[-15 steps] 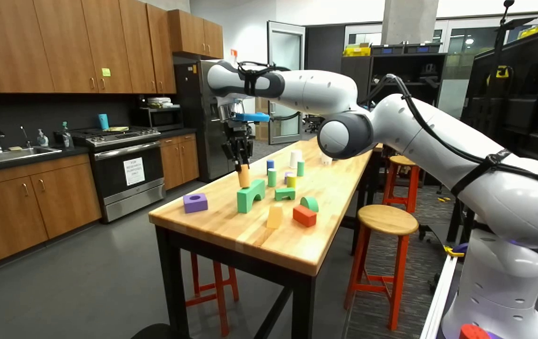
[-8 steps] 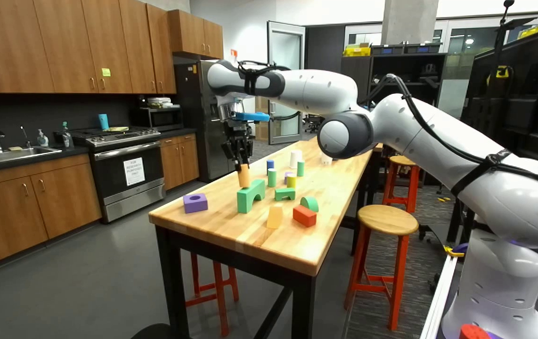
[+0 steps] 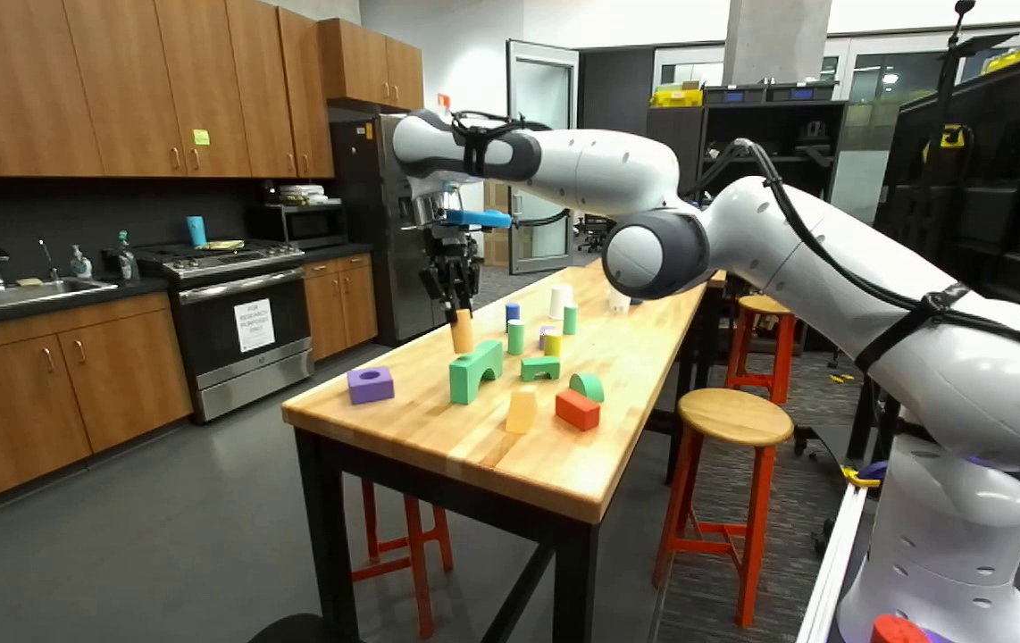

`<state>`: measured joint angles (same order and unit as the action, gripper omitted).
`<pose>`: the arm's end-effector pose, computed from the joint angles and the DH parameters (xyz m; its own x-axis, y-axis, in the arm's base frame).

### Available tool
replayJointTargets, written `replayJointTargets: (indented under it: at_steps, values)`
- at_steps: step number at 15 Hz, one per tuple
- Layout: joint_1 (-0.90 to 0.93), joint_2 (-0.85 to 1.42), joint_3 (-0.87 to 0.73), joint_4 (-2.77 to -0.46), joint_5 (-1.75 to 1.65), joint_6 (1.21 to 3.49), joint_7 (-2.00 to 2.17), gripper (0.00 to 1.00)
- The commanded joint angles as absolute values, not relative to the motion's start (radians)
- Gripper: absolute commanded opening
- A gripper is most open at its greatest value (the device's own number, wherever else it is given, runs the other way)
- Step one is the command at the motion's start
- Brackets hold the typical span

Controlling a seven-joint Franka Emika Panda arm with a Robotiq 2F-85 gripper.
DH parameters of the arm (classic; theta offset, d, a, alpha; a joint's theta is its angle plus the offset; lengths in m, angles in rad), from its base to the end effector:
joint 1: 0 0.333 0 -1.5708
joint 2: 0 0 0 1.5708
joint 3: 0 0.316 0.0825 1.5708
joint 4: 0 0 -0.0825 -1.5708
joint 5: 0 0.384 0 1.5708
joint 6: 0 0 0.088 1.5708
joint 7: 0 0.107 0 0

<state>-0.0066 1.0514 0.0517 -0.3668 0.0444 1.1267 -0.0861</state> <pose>0.7356 0.0156 0.4311 0.9514 0.1356 -0.2766 0.1080 -0.9877 -0.1128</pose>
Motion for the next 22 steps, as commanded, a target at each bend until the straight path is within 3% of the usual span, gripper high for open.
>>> replayJointTargets:
  at_steps: [1, 8, 9, 22]
  values:
    - [-0.012, 1.025, 0.053, -0.387, 0.056, 1.149, -0.068, 0.15]
    - [-0.025, 1.031, 0.065, -0.386, 0.085, 1.262, -0.069, 0.15]
    - [-0.018, 1.034, 0.054, -0.392, 0.07, 1.253, -0.079, 0.4]
    - [-0.02, 1.034, 0.058, -0.392, 0.072, 1.266, -0.08, 0.4]
